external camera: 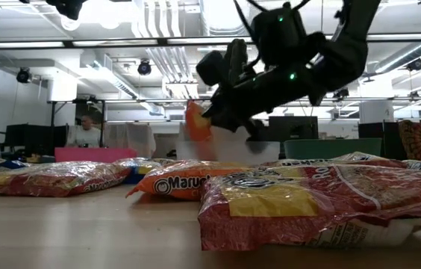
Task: Sort Maruchan noodles
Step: Put the orange noodle pack into the transparent bin, then put the blue noodle pack into the red bin
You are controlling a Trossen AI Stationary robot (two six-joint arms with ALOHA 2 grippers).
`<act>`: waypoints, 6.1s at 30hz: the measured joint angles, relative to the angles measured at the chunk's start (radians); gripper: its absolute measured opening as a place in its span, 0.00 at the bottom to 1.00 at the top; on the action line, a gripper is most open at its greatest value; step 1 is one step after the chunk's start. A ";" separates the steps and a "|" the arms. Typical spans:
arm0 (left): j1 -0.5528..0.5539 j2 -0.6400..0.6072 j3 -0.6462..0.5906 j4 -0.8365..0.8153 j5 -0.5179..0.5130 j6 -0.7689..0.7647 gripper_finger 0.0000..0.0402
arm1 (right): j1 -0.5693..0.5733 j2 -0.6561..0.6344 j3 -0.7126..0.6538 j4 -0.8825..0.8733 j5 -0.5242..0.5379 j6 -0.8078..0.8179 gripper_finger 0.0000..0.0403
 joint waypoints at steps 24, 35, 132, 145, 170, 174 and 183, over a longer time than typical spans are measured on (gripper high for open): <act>0.000 0.015 0.000 -0.005 0.001 -0.019 0.00 | 0.000 0.027 0.059 -0.127 -0.027 0.029 0.38; 0.000 0.028 0.000 0.000 0.000 -0.019 0.00 | 0.000 -0.159 0.059 -0.512 -0.044 0.007 0.36; 0.002 0.123 0.002 0.028 -0.068 0.011 0.00 | 0.031 -0.047 0.485 -1.139 -0.110 -0.313 0.03; 0.002 0.123 0.002 0.027 -0.068 -0.016 0.00 | 0.135 -0.222 0.393 -1.132 -0.046 -0.442 0.03; 0.002 0.146 0.010 0.017 -0.068 -0.122 0.00 | 0.281 -0.475 -0.153 -0.605 -0.019 -0.550 0.03; 0.002 0.156 0.010 0.019 -0.068 -0.127 0.00 | 0.280 -0.475 -0.188 -0.575 -0.018 -0.538 0.03; 0.002 0.187 0.010 0.019 -0.068 -0.126 0.00 | 0.280 -0.475 -0.200 -0.548 -0.018 -0.533 0.03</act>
